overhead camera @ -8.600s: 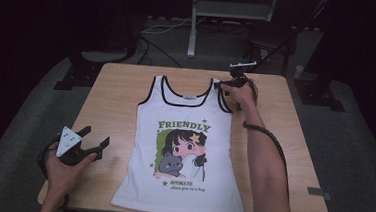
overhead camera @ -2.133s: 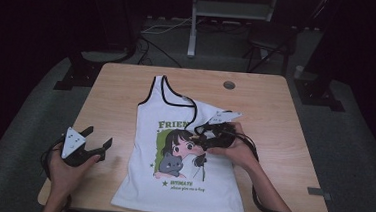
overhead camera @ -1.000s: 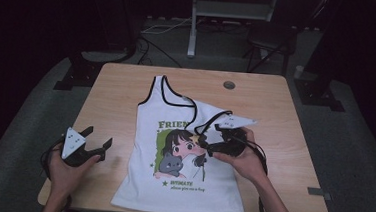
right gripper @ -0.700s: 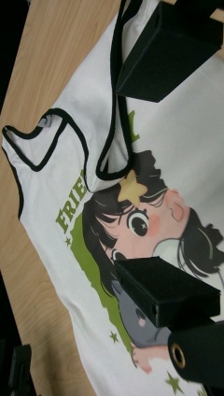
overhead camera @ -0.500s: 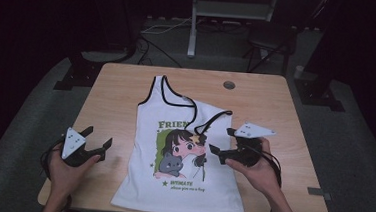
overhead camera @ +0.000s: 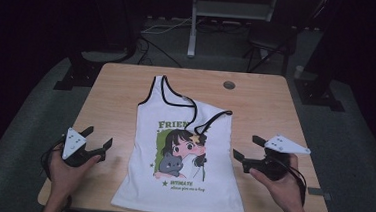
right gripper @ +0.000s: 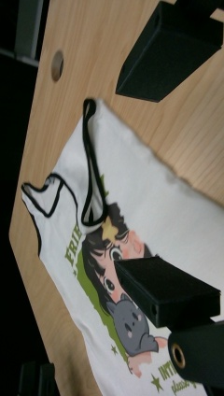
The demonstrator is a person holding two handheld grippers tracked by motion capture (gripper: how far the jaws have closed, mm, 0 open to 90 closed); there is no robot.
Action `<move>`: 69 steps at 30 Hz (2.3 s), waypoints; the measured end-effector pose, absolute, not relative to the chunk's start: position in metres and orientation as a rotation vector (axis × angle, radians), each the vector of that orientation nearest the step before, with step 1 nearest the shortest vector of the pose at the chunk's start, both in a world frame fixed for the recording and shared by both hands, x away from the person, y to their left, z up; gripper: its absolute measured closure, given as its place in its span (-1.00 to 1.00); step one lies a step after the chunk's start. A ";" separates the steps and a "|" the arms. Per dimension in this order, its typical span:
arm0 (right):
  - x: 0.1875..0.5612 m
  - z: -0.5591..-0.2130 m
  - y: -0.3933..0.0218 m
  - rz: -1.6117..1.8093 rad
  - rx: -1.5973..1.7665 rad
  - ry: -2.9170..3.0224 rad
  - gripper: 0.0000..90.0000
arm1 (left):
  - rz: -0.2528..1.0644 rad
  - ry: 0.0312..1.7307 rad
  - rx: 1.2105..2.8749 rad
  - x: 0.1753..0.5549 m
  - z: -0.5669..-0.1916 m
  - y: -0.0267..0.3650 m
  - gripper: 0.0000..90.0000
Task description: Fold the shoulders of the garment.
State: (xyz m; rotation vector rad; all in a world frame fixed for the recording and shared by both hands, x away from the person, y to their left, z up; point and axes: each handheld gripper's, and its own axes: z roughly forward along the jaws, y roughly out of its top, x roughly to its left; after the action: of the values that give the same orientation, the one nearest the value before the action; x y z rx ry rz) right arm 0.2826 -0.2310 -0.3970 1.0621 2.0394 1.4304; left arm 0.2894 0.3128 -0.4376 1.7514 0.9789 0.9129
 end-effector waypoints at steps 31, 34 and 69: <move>0.255 -0.443 -0.276 1.458 1.221 1.867 -0.70 | 0.780 0.833 1.731 0.386 -0.356 0.263 -0.52; 0.255 -0.443 -0.276 1.454 1.212 1.868 -0.70 | 0.762 0.827 1.766 0.404 -0.351 0.255 -0.52; 0.253 -0.443 -0.275 1.482 1.171 1.889 -0.70 | 0.648 1.032 1.888 0.561 -0.381 0.198 -0.52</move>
State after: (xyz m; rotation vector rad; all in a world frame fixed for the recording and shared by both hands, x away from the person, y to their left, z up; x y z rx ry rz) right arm 0.2529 -0.2751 -0.4433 1.1710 1.8891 1.4824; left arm 0.5610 0.1982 -0.3809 1.8875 1.0325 0.6481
